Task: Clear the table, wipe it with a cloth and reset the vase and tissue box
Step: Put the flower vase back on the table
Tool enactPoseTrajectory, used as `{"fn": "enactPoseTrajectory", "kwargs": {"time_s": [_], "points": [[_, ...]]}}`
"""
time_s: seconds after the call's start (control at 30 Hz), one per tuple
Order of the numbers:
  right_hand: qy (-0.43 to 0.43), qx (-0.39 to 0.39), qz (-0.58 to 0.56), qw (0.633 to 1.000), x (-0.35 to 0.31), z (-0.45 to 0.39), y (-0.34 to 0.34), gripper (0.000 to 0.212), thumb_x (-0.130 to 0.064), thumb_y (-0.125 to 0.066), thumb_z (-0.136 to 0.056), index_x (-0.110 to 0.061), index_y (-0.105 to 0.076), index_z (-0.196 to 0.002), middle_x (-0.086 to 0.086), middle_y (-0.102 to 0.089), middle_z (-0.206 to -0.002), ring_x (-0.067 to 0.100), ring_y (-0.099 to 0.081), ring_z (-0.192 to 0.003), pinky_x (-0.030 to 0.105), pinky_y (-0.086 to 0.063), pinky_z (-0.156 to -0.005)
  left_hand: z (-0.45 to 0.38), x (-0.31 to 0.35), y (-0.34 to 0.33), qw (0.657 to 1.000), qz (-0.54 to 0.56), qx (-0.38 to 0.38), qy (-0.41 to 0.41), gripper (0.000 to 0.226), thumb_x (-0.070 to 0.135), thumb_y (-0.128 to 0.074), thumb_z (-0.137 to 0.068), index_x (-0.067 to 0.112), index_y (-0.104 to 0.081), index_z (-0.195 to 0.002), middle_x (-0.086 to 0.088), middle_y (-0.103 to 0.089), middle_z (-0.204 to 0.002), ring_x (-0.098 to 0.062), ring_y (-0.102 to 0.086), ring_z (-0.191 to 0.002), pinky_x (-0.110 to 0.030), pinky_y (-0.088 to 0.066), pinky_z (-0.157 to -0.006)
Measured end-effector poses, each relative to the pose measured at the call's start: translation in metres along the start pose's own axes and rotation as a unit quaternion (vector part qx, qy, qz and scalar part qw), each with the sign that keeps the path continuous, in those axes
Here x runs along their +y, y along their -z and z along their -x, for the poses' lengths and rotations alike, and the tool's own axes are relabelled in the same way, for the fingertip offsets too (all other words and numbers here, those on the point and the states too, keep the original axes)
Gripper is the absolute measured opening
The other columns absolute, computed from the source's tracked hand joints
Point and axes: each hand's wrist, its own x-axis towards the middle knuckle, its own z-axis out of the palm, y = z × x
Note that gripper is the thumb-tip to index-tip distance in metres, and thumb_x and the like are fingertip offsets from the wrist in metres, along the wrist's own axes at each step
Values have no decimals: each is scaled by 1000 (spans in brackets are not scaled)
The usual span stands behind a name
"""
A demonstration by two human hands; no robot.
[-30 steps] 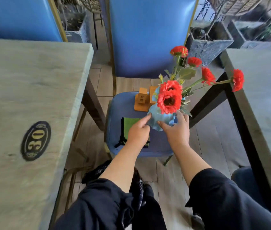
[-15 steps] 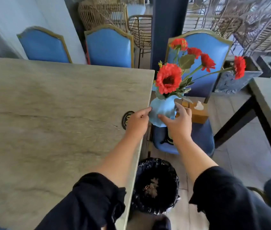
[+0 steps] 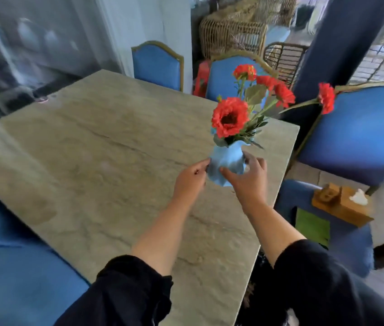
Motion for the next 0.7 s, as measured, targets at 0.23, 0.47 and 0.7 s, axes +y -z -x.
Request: {"fn": "enactPoseTrajectory", "kwargs": {"time_s": [0.23,0.47,0.7], "points": [[3,-9,11,1000,-47,22,-94,74,-30,-79,-74,-18,-45,-138,0,-44,-127,1,-41,-98,15,-33,-76,-22,-27,105,1000,12,3,-11,31,17,-46,-93,26,-67,-114,2,-68,-101,-19,-62,-92,-46,-51,-93],[-30,39,-1,999,-94,57,-186,74,-31,-80,-73,-16,-46,-137,-1,-43,-128,1,-43,-97,17,-34,-77,-43,-46,207,999,19,-28,-11,30,17,-47,-94,25,-68,-113,6,-68,-99,-16,-62,-88,-44,-53,-90],[-37,53,2,998,-118,84,-229,74,-32,-79,-72,-16,-47,-136,-1,-43,-129,4,-48,-100,21,-36,-77,-40,-60,261,998,45,-44,-14,32,13,-45,-95,19,-65,-120,0,-66,-118,-13,-62,-105,-34,-52,-87]]}}
